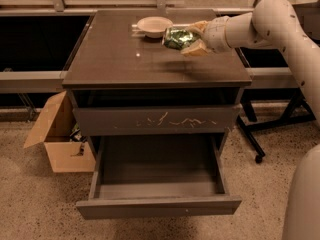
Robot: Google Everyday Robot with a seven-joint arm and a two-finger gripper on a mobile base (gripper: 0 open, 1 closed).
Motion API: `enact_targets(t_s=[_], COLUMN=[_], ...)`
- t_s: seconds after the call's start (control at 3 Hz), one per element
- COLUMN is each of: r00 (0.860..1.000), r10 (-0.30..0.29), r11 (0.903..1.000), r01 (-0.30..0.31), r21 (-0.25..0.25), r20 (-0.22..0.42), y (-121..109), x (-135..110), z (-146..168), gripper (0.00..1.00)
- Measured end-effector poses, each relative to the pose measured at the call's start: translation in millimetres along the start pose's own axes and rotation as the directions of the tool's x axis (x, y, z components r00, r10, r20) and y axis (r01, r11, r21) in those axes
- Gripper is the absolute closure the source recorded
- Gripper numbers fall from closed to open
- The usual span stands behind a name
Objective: Pick green can from middle drawer and place on counter
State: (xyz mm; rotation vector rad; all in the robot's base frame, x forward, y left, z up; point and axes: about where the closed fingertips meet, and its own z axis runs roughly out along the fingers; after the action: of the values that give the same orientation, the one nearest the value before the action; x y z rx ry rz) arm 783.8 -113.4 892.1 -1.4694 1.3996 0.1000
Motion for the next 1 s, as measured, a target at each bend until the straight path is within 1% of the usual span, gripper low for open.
enact_targets(t_s=[0.33, 0.67, 1.0], r00=[1.0, 0.999, 0.999], r10=[0.011, 0.012, 0.003], r11=[0.9998, 0.9997, 1.0], r01=[-0.01, -0.011, -0.003], r21=[-0.015, -0.02, -0.003], r20=[0.02, 0.032, 0.051], y=[0, -2, -6], x=[5, 8, 8], z=[5, 6, -8], gripper=[0.0, 0.0, 0.0])
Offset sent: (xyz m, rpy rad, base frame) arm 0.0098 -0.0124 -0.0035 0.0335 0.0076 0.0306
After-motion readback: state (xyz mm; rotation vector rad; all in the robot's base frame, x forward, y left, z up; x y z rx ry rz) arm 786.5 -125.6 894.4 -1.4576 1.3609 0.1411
